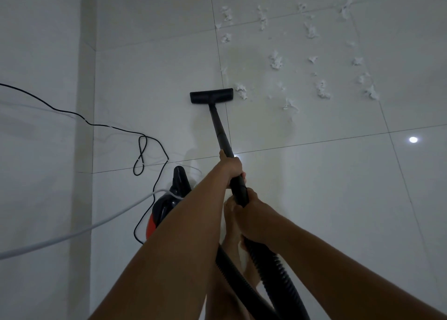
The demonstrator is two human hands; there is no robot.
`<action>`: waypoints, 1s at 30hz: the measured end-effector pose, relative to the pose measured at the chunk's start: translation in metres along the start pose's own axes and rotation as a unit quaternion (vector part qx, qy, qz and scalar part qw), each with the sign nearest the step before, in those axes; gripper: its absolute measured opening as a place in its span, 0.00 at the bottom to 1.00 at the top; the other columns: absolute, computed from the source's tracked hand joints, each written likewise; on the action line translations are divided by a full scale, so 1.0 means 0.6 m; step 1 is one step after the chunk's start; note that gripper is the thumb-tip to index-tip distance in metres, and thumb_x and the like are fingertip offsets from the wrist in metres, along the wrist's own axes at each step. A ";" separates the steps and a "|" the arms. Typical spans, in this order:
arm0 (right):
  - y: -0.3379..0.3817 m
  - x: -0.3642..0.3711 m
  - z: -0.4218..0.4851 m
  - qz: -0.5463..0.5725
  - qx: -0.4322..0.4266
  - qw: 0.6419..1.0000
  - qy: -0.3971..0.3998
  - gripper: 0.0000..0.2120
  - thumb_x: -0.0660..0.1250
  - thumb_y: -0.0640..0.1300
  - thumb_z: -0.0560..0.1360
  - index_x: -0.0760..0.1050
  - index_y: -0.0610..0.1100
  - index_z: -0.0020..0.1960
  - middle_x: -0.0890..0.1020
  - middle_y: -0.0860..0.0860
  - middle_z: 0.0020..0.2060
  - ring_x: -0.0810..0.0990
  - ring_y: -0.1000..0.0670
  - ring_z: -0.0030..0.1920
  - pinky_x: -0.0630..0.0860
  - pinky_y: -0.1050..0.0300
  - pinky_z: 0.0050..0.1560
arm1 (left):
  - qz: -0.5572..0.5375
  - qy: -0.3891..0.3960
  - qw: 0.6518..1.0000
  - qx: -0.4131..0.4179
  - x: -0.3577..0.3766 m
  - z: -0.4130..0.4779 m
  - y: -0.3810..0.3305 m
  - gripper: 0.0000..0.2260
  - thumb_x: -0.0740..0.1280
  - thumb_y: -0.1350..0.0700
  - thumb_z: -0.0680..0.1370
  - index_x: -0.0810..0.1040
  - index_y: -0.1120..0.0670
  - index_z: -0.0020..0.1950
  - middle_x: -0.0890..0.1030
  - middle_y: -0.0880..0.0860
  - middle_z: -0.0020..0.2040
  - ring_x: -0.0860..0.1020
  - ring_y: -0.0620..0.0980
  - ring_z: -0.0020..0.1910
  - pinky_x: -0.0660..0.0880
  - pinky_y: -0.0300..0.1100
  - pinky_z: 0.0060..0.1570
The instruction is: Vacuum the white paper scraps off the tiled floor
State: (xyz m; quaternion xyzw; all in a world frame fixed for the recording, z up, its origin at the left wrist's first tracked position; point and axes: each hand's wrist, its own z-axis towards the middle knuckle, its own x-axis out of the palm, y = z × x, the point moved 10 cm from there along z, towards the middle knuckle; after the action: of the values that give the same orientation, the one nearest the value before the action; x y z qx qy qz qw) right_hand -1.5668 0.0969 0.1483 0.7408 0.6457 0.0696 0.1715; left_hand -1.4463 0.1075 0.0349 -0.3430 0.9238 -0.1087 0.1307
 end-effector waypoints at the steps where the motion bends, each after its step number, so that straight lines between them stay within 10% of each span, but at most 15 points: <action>1: 0.006 -0.003 0.008 0.003 0.000 1.000 -0.002 0.27 0.57 0.44 0.84 0.54 0.52 0.81 0.78 0.38 0.64 0.78 0.42 0.46 0.82 0.48 0.51 | 0.000 0.000 1.000 0.000 -0.003 0.006 -0.009 0.31 0.54 0.54 0.87 0.39 0.39 0.83 0.75 0.58 0.41 0.74 0.49 0.32 0.76 0.43 0.33; 7: 0.050 -0.017 0.057 0.012 -0.014 1.000 -0.022 0.29 0.57 0.45 0.84 0.51 0.54 0.82 0.77 0.40 0.58 0.77 0.50 0.26 0.69 0.67 0.18 | 0.001 0.001 1.000 -0.004 -0.024 0.043 -0.062 0.32 0.53 0.55 0.87 0.36 0.37 0.82 0.75 0.59 0.42 0.73 0.50 0.33 0.78 0.46 0.40; 17: 0.108 -0.042 0.112 0.025 -0.021 0.999 -0.030 0.27 0.57 0.45 0.85 0.51 0.53 0.81 0.81 0.37 0.55 0.76 0.52 0.20 0.69 0.66 0.17 | 0.029 -0.007 0.999 0.011 -0.047 0.081 -0.142 0.32 0.54 0.56 0.87 0.37 0.39 0.82 0.75 0.58 0.39 0.74 0.49 0.33 0.80 0.48 0.52; 21: 0.103 -0.036 0.101 0.025 -0.028 0.999 -0.027 0.27 0.57 0.46 0.85 0.51 0.53 0.81 0.80 0.39 0.54 0.77 0.51 0.27 0.71 0.64 0.20 | 0.030 -0.003 1.000 0.008 -0.045 0.068 -0.133 0.32 0.54 0.55 0.87 0.37 0.38 0.82 0.75 0.57 0.38 0.73 0.48 0.32 0.77 0.43 0.36; 30: 0.059 -0.016 0.076 0.056 -0.011 0.998 -0.019 0.27 0.58 0.47 0.84 0.53 0.55 0.80 0.80 0.40 0.51 0.78 0.50 0.26 0.72 0.64 0.19 | 0.007 0.008 1.000 0.002 -0.023 0.040 -0.092 0.31 0.54 0.53 0.87 0.37 0.37 0.82 0.76 0.59 0.46 0.73 0.49 0.33 0.77 0.43 0.36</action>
State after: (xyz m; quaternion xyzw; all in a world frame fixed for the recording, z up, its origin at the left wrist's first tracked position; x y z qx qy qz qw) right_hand -1.5203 0.0760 0.1192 0.7752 0.5989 0.0718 0.1876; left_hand -1.3950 0.0730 0.0307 -0.3351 0.9271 -0.1125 0.1248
